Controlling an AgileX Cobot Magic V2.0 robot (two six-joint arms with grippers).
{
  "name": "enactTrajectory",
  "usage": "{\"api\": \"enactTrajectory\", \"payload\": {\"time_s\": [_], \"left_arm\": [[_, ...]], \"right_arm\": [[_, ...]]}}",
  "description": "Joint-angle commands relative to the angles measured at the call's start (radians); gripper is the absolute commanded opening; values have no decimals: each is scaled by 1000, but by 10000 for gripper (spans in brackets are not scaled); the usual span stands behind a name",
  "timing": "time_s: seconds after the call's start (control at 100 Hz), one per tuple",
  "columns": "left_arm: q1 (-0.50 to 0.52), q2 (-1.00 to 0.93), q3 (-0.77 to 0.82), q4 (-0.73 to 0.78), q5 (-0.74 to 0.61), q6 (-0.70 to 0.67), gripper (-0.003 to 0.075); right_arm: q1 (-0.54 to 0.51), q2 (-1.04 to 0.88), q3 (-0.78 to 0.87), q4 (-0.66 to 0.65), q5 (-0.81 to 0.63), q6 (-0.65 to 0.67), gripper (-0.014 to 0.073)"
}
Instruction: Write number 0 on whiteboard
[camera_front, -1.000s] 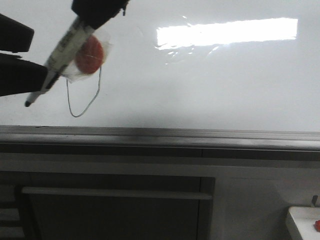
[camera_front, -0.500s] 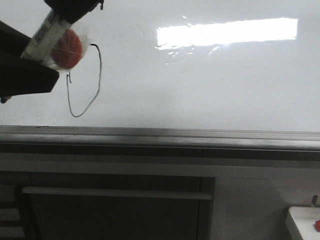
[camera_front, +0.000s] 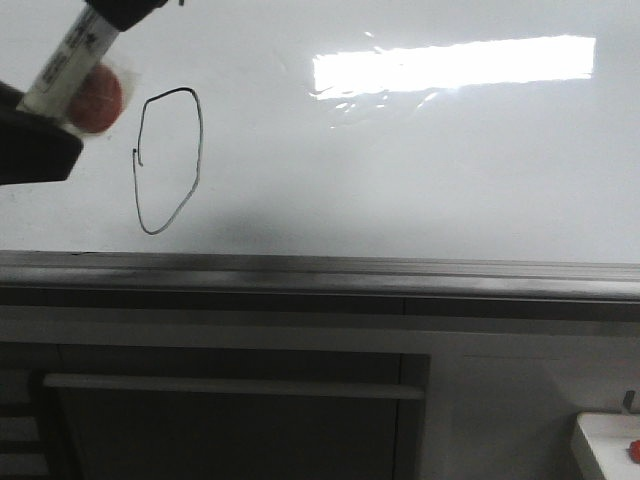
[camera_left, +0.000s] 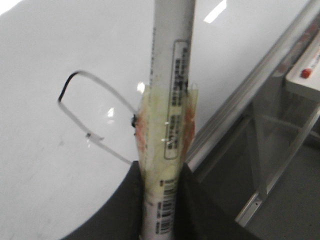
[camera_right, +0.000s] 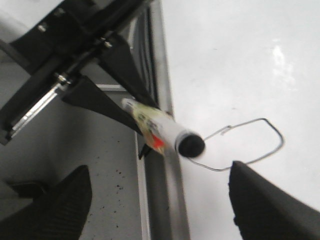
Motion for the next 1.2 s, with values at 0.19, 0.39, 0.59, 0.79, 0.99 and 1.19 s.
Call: {"api": "enactTrajectory", "payload": {"time_s": [0.19, 0.39, 0.59, 0.79, 0.99, 1.19], "left_arm": [[144, 69, -96, -517, 9, -15, -20], [234, 188, -132, -727, -1, -15, -20], [234, 265, -136, -727, -68, -15, -20], [234, 284, -136, -727, -75, -15, -20], [234, 284, -136, -663, -123, -15, 31], [234, 284, -136, -663, -142, -15, 265]], "right_arm": [[-87, -89, -34, 4, -64, 121, 445], [-91, -96, -34, 4, -13, 126, 430], [-91, -96, -34, 6, 11, 128, 430], [-91, -96, -34, 6, 24, 128, 430], [-91, -96, -34, 6, 30, 128, 430], [-91, -96, -34, 6, 38, 128, 430]]}}
